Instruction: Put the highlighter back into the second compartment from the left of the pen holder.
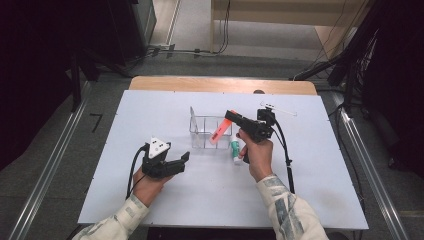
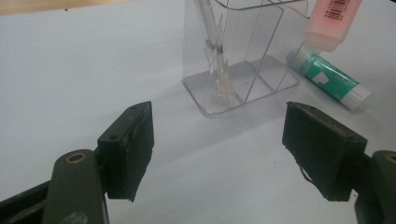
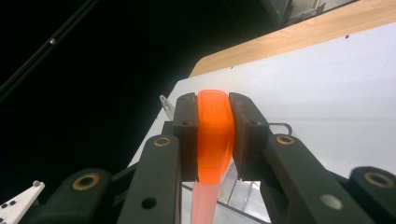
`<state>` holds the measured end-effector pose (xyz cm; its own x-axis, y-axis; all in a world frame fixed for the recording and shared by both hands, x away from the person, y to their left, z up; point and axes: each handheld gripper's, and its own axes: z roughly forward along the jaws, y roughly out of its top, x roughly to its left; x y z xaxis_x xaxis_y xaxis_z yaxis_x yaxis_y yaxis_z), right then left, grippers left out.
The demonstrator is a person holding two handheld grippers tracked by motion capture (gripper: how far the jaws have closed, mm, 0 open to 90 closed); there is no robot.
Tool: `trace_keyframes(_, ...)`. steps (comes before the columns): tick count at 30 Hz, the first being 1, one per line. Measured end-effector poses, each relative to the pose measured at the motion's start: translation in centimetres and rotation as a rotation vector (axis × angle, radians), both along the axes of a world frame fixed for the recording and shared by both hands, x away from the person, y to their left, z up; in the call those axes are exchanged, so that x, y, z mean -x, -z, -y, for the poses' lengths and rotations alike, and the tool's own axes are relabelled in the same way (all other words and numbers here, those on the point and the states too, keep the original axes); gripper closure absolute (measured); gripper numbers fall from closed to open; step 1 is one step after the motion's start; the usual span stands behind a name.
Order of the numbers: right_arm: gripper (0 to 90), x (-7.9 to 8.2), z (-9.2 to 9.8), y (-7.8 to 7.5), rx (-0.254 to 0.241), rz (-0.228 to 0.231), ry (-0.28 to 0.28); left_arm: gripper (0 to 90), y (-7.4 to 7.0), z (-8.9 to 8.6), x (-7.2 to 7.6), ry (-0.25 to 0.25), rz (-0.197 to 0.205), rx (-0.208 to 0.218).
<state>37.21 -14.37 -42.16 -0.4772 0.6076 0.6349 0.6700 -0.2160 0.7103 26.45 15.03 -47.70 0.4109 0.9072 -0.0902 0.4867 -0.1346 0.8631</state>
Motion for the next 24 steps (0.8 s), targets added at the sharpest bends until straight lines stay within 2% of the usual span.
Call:
trace_keyframes(19, 72.2, -0.6, 1.1, -1.4, -0.039, 0.020, 0.035, 25.3, 0.0, 0.0, -0.1, 0.001, -0.002, 0.000)
trace_keyframes(24, 72.1, -1.1, 1.0, -1.2, -0.035, 0.018, 0.050, 25.3, 0.0, 0.0, -0.1, 0.001, -0.002, 0.000)
